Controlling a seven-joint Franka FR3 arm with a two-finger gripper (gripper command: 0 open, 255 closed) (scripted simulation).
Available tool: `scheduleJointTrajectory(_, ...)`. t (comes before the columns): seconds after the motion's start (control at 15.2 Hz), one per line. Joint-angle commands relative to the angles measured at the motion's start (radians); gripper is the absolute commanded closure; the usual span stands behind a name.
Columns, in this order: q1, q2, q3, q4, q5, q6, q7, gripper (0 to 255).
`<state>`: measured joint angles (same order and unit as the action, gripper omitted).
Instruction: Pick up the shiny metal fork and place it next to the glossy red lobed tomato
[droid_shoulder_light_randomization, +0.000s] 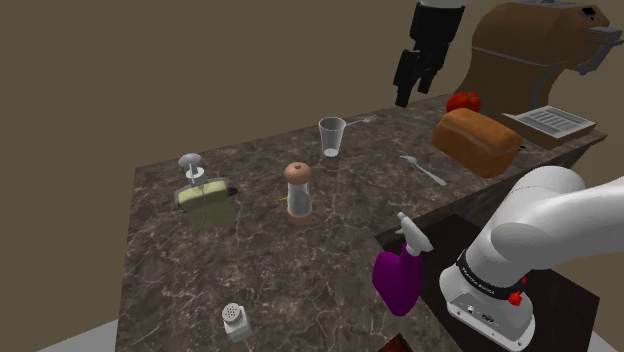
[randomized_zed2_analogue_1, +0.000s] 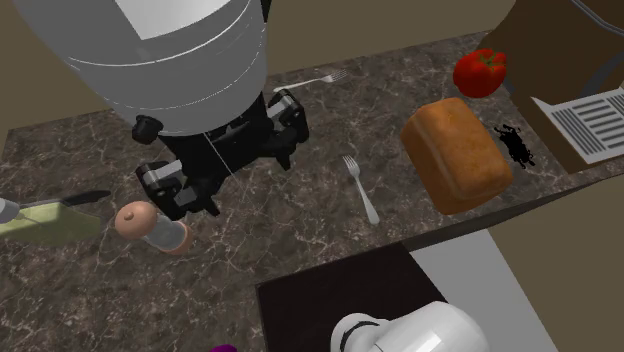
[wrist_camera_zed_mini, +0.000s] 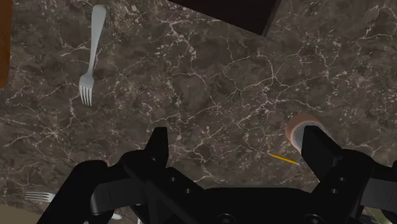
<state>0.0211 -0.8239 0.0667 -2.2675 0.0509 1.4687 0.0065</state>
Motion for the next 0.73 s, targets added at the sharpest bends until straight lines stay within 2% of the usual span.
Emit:
scheduleJointTrajectory(0.0, 0.0, 0.0, 0.0, 0.0, 0.0, 0.0, 0.0, 0)
scheduleJointTrajectory(0.66, -0.086, 0.043, -0.13, -0.223, -0.087, 0.205, -0.068, 0)
